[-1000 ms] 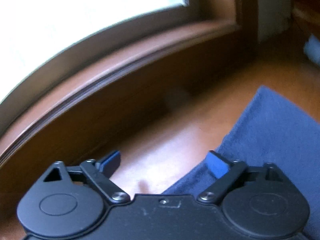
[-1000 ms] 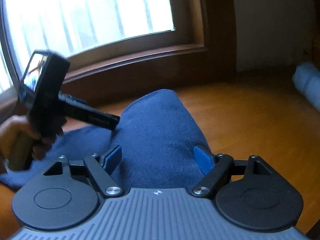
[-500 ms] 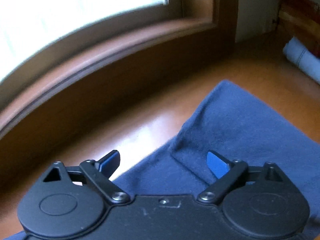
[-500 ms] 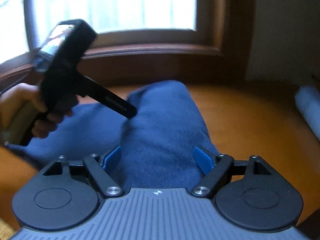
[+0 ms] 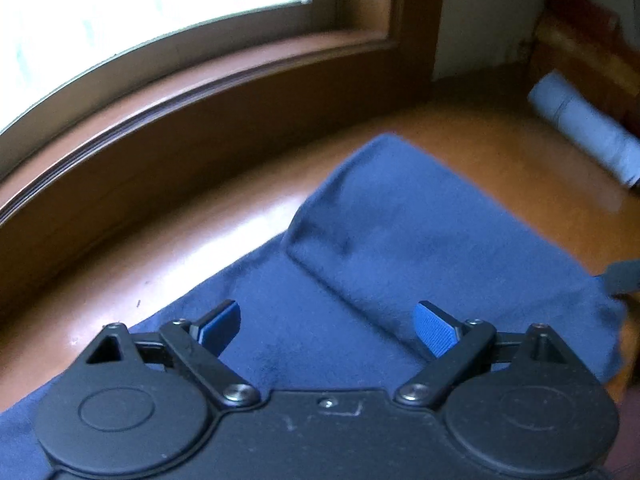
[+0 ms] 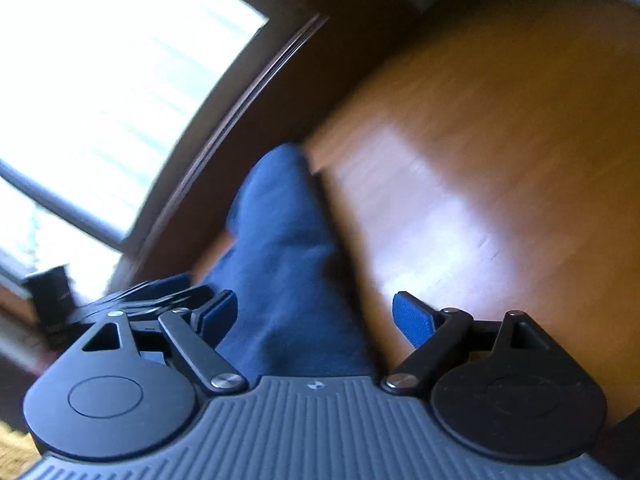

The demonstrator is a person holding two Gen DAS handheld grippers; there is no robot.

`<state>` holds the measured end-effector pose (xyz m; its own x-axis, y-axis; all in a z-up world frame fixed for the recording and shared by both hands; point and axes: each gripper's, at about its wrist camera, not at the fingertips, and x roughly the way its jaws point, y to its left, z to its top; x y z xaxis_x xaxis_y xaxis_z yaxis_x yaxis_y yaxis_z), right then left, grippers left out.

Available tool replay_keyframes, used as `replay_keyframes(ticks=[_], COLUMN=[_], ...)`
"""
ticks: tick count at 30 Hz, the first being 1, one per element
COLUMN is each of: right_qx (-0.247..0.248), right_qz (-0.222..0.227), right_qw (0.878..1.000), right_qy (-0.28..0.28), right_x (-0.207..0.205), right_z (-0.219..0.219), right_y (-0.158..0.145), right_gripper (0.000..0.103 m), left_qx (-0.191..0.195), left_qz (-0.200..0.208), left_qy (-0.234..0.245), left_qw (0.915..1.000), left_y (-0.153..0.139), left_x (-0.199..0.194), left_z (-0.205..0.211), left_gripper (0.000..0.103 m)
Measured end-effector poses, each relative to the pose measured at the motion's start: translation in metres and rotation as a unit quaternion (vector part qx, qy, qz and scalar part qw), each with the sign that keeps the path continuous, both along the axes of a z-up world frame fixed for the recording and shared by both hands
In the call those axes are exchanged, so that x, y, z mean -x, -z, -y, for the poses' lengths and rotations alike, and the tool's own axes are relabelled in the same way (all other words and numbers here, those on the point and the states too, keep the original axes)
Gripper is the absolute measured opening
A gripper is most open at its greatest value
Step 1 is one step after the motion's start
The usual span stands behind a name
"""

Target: Fold clothes

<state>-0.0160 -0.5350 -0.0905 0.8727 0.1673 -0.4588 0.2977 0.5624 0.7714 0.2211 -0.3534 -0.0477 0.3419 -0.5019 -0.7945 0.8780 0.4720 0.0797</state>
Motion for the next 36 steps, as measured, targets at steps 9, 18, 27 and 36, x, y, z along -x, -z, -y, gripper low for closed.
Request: replay_keyframes(ticks=[9,18,27,36], right_qx=[0.065,0.207,0.479,0.643], right_qz=[0.021,0.014,-0.038,-0.086], right_qw=[0.997,0.978,0.877,0.758], right_qy=[-0.026,0.026,-0.007,-0.068], right_x=[-0.032,-0.044,-0.085,-0.129], right_z=[-0.037,-0.1,-0.224,-0.339], right_y=[-0.006,-0.048,-0.075,-0.058], right_gripper=[0.071,0.045,0.045,0.045], left_qx=[-0.002,0.023,0.086,0.105], left_qz=[-0.022,-0.011,-0.031,-0.059], left_qy=[-0.043,-0.063,-0.095,-0.134], left_qw=[0.9988,0.9977,0.9913,0.9836], left_y=[0.017,0.011,0.007,0.007], left_x=[-0.012,-0.002,-0.029,-0.076], left_z=[-0.011,-0.034,-0.087,-0.17], left_gripper=[0.096,0.096,0.096,0.096])
